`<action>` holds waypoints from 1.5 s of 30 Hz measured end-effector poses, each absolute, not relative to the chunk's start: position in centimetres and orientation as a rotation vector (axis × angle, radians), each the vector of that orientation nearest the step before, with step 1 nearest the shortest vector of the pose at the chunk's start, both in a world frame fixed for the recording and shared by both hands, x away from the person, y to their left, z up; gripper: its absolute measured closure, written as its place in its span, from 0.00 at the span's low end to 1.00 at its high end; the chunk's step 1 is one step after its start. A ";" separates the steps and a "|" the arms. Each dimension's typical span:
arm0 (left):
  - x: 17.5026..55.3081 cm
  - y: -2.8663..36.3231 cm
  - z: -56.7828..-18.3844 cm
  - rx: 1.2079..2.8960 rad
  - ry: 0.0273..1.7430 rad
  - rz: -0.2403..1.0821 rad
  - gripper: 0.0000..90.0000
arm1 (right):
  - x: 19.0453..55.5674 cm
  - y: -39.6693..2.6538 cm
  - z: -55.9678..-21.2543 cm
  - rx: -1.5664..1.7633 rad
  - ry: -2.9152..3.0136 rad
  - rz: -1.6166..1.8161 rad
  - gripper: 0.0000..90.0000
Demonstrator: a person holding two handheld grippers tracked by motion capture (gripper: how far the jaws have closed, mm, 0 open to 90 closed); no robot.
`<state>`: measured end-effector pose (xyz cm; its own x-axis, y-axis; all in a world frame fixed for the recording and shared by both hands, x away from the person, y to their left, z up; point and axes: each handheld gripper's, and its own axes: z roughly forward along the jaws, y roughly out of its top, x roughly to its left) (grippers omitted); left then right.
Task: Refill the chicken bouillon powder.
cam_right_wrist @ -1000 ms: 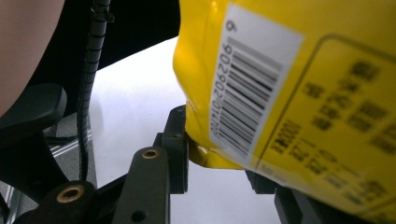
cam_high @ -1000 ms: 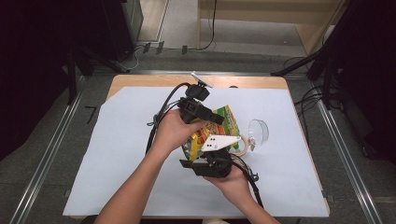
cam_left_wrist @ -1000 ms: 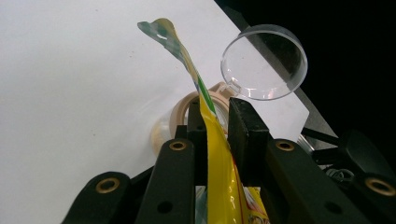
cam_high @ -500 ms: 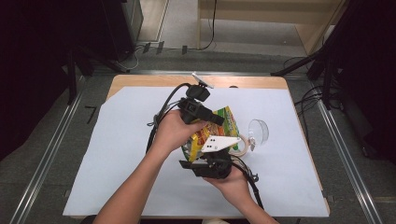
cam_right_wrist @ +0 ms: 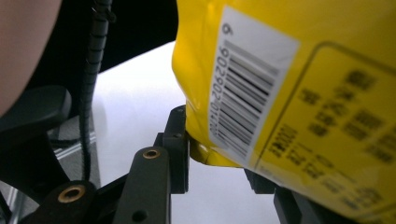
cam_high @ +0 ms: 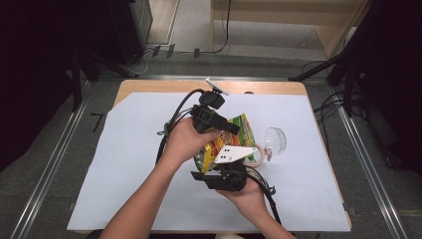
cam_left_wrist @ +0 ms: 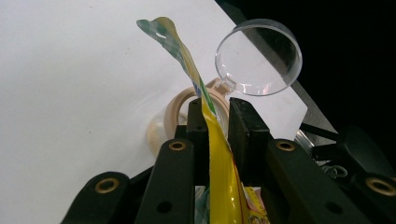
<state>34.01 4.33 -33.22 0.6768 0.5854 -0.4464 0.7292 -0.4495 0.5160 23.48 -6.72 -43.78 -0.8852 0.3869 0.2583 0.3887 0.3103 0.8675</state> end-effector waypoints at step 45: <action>34.7 4.1 -32.8 2.166 1.000 -0.292 0.87 | 23.7 -7.3 -43.2 -0.755 -2.548 -1.705 0.75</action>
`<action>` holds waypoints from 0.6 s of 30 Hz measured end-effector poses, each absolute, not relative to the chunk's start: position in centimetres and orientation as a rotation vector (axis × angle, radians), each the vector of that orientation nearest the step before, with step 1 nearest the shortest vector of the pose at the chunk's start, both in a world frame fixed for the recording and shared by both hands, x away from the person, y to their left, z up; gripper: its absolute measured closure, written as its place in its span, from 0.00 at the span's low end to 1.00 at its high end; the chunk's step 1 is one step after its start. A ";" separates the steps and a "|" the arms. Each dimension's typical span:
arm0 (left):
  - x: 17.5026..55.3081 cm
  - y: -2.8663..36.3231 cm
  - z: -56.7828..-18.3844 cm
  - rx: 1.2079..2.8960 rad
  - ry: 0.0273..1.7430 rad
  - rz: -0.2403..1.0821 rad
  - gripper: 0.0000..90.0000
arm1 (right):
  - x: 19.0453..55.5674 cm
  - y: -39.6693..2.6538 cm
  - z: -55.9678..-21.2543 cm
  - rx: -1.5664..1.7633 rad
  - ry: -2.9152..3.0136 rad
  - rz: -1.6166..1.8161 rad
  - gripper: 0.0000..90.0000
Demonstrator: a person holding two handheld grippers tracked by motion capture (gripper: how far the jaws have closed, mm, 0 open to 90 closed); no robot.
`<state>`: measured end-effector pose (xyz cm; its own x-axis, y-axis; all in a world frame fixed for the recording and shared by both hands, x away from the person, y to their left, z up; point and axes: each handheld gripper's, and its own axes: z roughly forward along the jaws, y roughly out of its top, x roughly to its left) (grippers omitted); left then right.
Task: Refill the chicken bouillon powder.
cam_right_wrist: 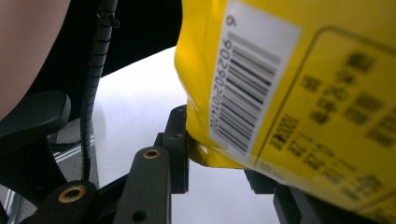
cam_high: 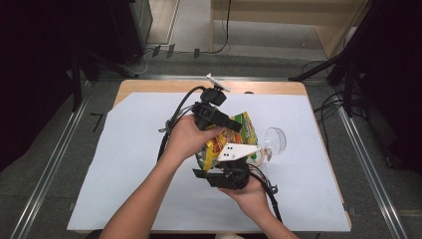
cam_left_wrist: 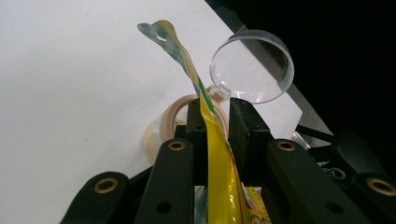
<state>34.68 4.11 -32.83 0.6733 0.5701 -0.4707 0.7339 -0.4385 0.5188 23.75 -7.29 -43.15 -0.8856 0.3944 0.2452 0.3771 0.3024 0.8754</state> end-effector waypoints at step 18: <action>34.9 3.8 -32.9 2.191 1.009 -0.292 0.87 | 23.8 -7.2 -43.2 0.778 2.529 1.707 0.75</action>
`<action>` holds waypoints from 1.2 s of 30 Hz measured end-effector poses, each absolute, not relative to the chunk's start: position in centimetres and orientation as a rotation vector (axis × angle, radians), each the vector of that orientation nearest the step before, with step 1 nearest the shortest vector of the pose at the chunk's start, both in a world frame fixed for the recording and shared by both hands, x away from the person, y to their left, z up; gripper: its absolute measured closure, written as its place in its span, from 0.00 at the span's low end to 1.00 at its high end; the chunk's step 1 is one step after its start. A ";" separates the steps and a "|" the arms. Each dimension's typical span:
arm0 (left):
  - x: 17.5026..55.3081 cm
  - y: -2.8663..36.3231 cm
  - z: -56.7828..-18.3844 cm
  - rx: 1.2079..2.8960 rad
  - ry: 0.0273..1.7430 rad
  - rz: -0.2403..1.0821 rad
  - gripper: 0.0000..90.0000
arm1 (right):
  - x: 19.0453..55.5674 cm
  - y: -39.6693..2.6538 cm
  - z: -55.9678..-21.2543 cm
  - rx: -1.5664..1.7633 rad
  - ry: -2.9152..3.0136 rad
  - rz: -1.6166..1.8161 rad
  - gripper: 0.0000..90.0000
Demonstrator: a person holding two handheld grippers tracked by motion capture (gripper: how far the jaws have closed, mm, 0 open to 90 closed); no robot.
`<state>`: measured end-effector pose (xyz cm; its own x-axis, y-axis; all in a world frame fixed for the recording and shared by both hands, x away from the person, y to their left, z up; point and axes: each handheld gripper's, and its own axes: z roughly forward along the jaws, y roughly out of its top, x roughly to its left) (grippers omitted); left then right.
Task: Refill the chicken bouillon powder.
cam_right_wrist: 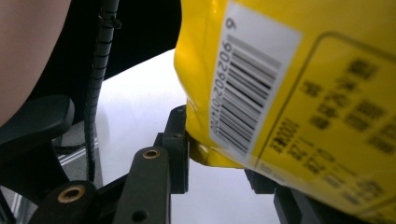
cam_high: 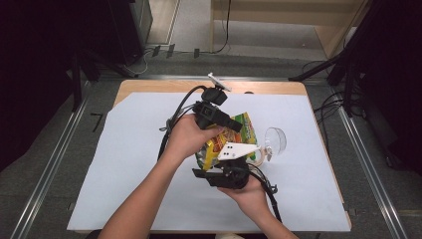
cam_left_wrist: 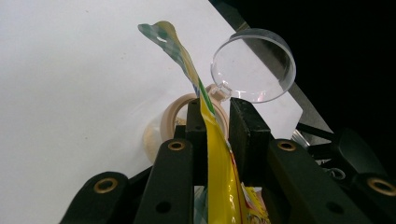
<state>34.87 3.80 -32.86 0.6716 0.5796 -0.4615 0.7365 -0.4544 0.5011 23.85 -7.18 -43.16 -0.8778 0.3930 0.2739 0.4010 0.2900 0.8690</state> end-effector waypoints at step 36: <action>34.9 3.8 -33.3 2.187 1.012 -0.289 0.87 | 23.8 -7.3 -43.5 -0.776 -2.530 -1.694 0.75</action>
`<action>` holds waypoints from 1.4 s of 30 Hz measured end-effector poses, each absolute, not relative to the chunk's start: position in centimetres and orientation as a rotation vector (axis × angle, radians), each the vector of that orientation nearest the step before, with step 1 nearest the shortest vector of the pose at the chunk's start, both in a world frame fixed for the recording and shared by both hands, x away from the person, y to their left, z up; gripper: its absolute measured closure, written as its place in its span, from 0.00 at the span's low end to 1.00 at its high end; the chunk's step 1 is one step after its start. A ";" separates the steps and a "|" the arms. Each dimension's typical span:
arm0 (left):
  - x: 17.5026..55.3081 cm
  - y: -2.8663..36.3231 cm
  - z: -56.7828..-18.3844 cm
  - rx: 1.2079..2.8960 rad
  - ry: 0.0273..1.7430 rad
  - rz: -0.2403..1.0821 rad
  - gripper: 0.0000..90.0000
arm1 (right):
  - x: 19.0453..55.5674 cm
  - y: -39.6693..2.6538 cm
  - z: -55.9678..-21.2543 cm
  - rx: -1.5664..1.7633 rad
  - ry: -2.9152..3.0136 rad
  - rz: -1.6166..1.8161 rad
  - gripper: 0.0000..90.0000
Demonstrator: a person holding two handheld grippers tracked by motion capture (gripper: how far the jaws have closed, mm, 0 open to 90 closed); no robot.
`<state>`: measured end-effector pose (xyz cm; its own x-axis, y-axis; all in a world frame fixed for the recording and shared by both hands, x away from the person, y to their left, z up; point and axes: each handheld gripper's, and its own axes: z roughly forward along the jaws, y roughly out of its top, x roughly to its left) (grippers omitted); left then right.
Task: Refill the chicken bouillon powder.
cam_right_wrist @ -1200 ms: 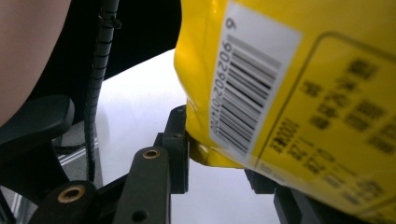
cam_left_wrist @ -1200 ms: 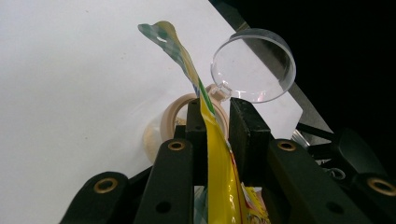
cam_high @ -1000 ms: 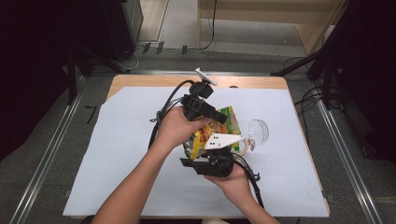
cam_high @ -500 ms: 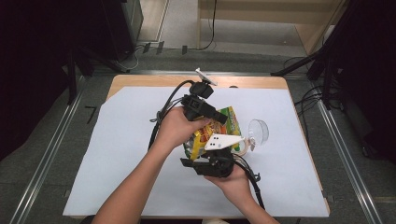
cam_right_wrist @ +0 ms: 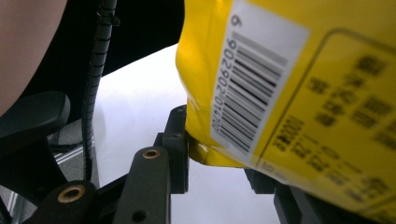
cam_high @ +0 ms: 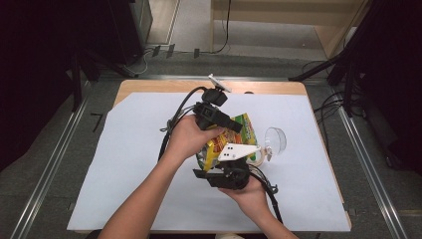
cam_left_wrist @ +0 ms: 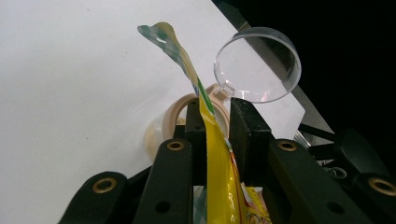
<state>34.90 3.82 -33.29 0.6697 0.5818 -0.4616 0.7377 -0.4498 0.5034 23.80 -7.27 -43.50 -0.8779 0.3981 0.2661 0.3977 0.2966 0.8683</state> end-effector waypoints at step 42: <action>34.8 3.8 -33.0 2.182 1.013 -0.262 0.86 | 23.8 -7.4 -43.3 0.781 2.507 1.697 0.73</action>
<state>34.82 3.82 -32.96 0.6726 0.5895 -0.4474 0.7324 -0.4439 0.5162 23.83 -7.36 -43.30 -0.8752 0.4086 0.2590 0.3923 0.2861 0.8742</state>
